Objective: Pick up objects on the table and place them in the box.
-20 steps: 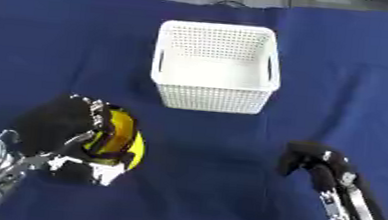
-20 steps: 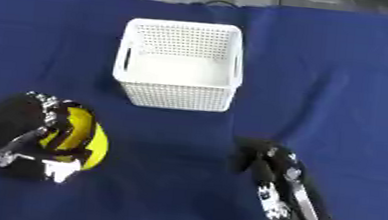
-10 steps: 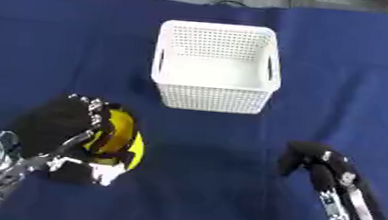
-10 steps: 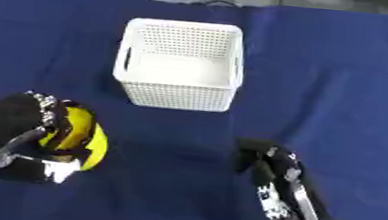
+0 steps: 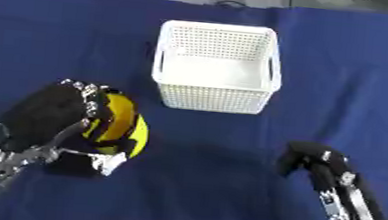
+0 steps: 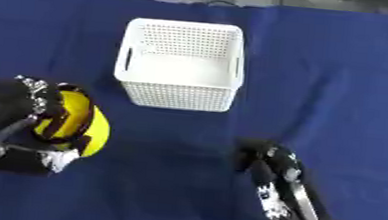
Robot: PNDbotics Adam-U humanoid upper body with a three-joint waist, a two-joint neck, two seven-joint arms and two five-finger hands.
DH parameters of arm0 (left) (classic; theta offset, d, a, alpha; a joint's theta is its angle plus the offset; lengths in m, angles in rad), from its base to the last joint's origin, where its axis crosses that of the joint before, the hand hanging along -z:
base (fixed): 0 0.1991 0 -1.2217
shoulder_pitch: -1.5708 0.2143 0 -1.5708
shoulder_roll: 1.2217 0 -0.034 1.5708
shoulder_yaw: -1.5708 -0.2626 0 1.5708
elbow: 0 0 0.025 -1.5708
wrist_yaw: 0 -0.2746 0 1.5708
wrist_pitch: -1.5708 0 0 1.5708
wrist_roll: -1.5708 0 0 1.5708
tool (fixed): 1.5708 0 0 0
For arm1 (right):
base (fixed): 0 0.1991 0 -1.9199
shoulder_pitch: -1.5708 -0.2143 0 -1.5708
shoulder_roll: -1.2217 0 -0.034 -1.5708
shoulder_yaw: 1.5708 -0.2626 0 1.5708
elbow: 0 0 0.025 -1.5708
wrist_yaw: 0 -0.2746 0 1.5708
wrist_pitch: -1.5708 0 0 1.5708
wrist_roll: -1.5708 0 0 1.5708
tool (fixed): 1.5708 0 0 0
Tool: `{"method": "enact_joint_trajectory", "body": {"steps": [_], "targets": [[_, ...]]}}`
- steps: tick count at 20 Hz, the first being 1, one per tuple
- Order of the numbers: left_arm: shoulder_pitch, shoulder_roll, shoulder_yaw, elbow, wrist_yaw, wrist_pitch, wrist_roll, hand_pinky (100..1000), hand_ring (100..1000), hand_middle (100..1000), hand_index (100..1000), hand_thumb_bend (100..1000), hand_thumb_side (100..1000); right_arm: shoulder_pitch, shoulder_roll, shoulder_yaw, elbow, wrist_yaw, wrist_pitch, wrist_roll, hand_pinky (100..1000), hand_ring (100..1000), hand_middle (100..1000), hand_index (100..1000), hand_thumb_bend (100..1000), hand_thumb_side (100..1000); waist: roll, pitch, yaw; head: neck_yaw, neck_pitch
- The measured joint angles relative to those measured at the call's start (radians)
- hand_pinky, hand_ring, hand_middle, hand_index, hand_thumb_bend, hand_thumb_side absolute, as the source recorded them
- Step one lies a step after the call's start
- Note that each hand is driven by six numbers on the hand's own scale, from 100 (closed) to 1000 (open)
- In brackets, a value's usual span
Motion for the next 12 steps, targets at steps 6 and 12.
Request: {"method": "enact_joint_trajectory", "body": {"steps": [6, 12], "targets": [[-0.036, 0.030, 0.012, 0.000, -0.009, -0.015, 0.051, 100, 100, 100, 167, 100, 626, 0.000, 0.000, -0.005, 0.000, -0.001, 0.005, 0.002, 502, 553, 597, 819, 100, 878, 0.006, -0.006, 0.001, 0.000, 0.000], [-0.089, 0.059, 0.036, -0.002, -0.031, -0.021, 0.143, 100, 100, 100, 168, 100, 630, 0.000, -0.002, -0.006, 0.000, -0.005, 0.011, 0.000, 502, 553, 598, 819, 100, 877, 0.014, -0.012, 0.001, -0.009, 0.000]]}}
